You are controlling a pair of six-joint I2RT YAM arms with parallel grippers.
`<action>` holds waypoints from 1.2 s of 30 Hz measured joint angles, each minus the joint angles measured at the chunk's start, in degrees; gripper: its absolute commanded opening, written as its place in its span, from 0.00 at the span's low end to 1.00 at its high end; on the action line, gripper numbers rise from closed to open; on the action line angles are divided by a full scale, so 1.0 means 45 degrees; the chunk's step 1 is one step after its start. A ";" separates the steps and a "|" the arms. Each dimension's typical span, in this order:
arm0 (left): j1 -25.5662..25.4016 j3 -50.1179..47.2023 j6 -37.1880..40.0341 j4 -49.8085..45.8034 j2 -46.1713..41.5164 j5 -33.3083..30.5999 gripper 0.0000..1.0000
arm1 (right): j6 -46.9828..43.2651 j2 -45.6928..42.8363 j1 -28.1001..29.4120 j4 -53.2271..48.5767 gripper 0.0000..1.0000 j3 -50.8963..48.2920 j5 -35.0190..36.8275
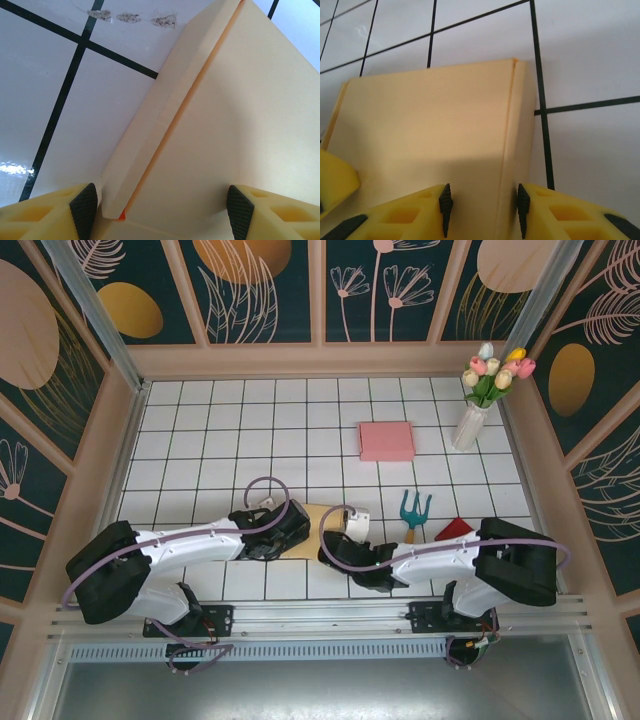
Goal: Fold the paper box
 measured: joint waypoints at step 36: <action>-0.0015 -0.0058 -0.0155 0.0233 0.0053 -0.0087 0.70 | 0.0811 -0.0826 0.1399 -0.1802 0.42 0.0010 0.0534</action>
